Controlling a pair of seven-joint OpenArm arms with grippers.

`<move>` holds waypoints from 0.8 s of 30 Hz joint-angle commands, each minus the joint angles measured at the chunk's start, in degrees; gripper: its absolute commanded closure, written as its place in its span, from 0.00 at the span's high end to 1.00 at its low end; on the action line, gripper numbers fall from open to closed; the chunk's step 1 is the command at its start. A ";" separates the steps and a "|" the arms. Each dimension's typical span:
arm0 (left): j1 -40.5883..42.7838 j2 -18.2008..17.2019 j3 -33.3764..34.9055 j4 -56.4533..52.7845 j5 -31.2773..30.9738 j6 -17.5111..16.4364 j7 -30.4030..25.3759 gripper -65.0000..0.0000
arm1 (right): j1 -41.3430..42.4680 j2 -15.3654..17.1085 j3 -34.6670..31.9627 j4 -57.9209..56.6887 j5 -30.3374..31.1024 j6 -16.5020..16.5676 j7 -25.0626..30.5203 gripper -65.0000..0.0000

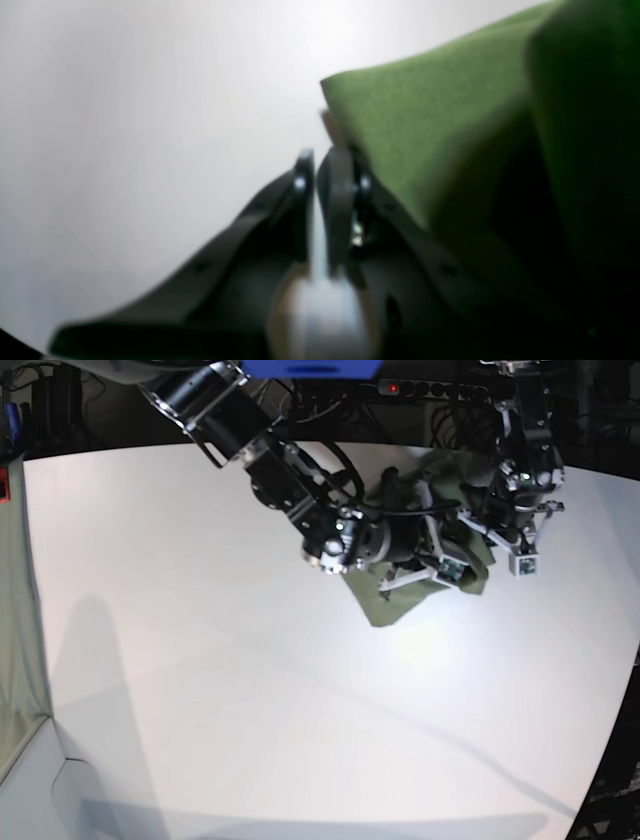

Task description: Layout the t-shirt on the table in an organized manner, then fold the t-shirt properly

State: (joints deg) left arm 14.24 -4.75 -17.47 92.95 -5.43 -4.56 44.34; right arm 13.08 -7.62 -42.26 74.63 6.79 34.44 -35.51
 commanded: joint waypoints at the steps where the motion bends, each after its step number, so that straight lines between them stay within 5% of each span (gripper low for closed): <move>1: 0.57 0.23 0.11 -0.24 -0.15 0.21 3.18 0.08 | 1.03 -1.38 -0.60 0.58 1.96 -0.63 3.37 0.00; 5: 0.57 0.23 0.11 -0.24 -0.15 0.21 3.18 0.08 | 2.70 -1.38 -2.35 -2.76 2.05 -6.70 6.45 0.00; 17: 1.28 0.23 0.11 -0.07 -0.15 0.21 3.18 0.08 | 7.27 -1.38 -2.35 -7.51 9.96 -7.05 8.56 0.01; 24: 1.28 0.23 0.02 0.46 -0.15 0.12 3.18 0.08 | 7.01 -1.38 -5.08 -7.25 9.96 -7.05 8.39 0.35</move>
State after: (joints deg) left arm 14.74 -4.62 -17.52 93.43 -5.54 -4.40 44.36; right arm 19.00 -7.94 -47.27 66.22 15.64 27.14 -28.40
